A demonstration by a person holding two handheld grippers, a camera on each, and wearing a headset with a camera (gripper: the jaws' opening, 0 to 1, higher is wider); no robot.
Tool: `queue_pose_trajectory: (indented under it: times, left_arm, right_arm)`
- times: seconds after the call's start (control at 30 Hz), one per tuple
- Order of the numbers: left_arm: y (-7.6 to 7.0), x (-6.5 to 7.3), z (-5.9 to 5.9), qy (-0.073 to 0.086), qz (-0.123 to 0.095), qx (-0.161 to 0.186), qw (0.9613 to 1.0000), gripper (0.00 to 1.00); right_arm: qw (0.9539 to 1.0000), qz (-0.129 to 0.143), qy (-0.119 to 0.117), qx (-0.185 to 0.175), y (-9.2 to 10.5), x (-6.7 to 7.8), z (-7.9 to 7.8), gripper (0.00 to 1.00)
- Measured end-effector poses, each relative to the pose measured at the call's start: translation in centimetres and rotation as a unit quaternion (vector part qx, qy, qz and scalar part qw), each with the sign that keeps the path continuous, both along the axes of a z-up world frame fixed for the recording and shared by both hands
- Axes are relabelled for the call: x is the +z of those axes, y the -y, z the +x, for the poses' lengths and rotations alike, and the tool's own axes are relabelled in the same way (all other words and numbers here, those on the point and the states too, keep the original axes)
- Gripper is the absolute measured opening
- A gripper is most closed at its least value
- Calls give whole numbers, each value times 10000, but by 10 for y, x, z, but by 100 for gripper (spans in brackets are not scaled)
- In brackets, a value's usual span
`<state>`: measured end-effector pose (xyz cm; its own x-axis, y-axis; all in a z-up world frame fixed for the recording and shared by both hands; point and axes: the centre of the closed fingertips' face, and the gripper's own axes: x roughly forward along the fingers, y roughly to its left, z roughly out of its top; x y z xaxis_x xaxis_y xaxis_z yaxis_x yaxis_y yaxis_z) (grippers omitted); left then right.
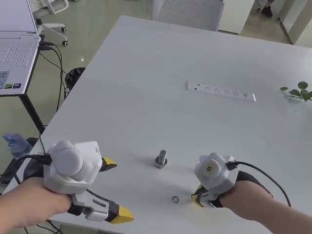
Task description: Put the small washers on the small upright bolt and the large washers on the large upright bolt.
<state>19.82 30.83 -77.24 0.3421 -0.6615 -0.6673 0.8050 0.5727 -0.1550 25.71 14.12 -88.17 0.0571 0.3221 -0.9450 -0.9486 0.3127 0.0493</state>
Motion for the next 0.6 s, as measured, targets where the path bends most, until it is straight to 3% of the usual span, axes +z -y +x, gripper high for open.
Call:
queue_pose_trajectory:
  times: [0.6]
  left_arm:
    - [4,1,0,20,9,-35,10000,81]
  right_arm:
    - [9999,-56,84,-48,13,19,6,13]
